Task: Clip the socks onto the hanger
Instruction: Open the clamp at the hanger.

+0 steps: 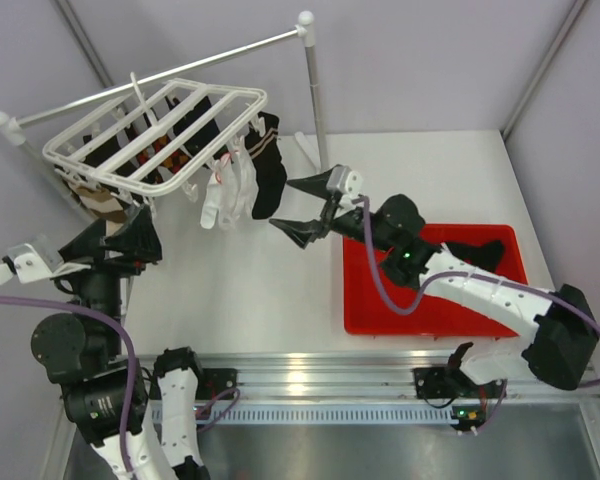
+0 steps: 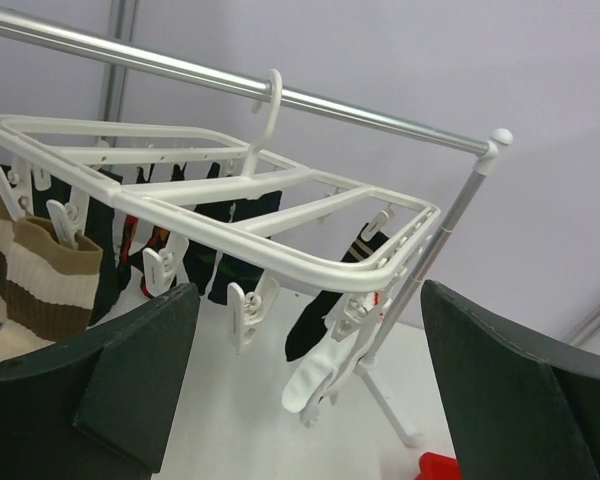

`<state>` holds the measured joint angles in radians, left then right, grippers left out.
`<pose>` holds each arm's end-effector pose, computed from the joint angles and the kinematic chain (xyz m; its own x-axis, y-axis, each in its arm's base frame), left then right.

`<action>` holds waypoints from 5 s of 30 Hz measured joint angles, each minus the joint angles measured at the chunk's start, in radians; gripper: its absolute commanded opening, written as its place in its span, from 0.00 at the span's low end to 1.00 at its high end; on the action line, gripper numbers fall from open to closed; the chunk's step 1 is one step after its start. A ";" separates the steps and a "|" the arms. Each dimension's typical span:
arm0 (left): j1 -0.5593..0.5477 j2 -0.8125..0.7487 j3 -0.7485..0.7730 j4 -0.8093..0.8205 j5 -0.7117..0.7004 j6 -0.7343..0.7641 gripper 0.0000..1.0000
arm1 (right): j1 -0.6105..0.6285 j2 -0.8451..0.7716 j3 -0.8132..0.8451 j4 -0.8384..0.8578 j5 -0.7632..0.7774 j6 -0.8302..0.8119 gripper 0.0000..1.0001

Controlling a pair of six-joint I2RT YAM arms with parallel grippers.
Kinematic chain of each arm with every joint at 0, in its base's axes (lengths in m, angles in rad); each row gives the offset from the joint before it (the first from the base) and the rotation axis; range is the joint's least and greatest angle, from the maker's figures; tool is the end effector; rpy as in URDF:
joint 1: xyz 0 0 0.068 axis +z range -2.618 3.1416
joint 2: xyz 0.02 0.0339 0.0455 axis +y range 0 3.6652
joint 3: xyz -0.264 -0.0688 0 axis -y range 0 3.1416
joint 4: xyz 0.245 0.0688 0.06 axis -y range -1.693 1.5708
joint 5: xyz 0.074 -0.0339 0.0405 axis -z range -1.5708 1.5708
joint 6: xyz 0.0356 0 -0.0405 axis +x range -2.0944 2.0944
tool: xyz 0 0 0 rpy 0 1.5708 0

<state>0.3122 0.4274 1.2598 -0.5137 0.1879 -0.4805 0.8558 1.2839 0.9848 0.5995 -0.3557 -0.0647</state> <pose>0.0056 -0.0052 0.4787 0.3259 -0.3720 -0.8692 0.0199 0.9218 -0.3870 0.1871 0.2344 0.3836 0.2535 0.1995 -0.9466 -0.9114 0.3771 -0.1646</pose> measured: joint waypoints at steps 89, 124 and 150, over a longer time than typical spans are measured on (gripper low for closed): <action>0.068 0.473 0.438 -0.568 0.459 0.262 0.68 | 0.212 0.647 0.758 -0.123 -0.205 -0.182 0.00; 0.068 0.459 0.298 -0.362 0.534 0.169 0.61 | 0.204 0.648 0.872 -0.325 -0.198 -0.226 0.00; 0.072 0.459 0.225 -0.224 0.556 0.128 0.00 | 0.200 0.670 0.898 -0.414 -0.188 -0.249 0.63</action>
<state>0.3847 0.8860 1.4845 -0.7372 0.7441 -0.3523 1.0557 1.9541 1.8832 0.1852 -0.5438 -0.3134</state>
